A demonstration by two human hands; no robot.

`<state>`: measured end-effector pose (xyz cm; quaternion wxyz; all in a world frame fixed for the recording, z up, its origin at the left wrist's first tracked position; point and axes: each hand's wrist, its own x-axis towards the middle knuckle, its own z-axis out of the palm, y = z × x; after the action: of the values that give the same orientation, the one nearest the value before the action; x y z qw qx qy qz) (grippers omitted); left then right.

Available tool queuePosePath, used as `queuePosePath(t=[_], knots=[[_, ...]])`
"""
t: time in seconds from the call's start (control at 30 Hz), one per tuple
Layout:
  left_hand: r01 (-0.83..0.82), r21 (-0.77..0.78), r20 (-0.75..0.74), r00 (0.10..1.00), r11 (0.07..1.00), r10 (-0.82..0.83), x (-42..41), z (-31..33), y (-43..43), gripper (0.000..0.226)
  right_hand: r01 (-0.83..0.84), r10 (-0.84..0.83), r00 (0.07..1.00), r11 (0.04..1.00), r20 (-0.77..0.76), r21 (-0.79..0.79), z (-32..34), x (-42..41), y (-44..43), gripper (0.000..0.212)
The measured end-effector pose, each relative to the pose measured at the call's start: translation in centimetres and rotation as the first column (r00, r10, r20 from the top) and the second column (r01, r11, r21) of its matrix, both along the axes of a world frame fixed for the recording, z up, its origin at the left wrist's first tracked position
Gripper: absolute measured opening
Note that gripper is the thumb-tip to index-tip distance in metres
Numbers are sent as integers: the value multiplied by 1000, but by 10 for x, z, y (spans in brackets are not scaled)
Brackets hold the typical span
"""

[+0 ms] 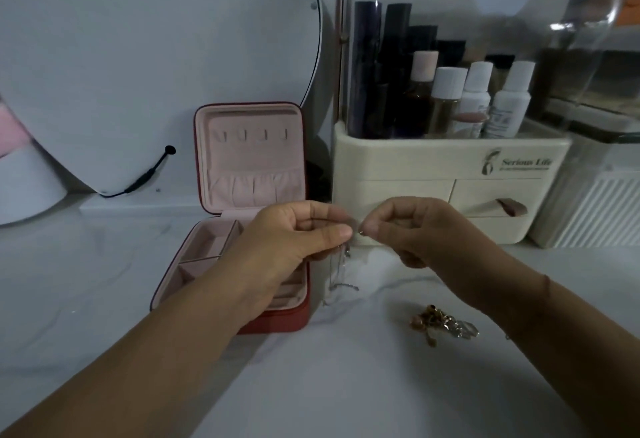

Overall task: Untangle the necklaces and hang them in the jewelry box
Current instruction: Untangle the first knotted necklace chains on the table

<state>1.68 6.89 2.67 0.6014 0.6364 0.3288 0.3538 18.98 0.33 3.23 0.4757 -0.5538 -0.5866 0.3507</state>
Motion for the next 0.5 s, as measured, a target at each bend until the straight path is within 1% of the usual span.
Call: queuePosePath(t=[0.07, 0.13, 0.2, 0.27, 0.3, 0.37, 0.43, 0.5], knots=[[41, -6, -23, 999, 999, -41, -2, 0, 0, 23, -32, 29, 985, 999, -172, -18, -3, 4, 1, 10], [62, -7, -9, 998, 998, -62, -3, 1, 0, 21, -89, 76, 947, 996, -313, -27, -5, 6, 4, 12], [62, -6, 9, 998, 998, -62, -3, 2, 1, 25, -186, 158, 867, 983, -473, -11, -5, 4, 4, 12], [58, -5, 8, 998, 998, -58, -3, 2, 1, 27, -252, 209, 757, 968, -619, 19, -4, 1, 4, 10], [58, -8, 7, 998, 998, -58, -3, 2, 1, 27, -264, 213, 718, 964, -663, 25, -3, 0, 4, 9], [49, -10, 8, 999, 999, -48, -2, 0, 1, 26, -256, 188, 683, 967, -706, 10, -1, -1, 3, 10], [28, 4, 5, 1000, 1000, -28, -1, -1, 1, 26, -243, 156, 679, 970, -717, -19, 1, -2, 2, 11], [8, 37, -5, 1000, 999, -8, 1, -2, -1, 26, -245, 149, 701, 969, -697, -39, 1, -3, 1, 12]])
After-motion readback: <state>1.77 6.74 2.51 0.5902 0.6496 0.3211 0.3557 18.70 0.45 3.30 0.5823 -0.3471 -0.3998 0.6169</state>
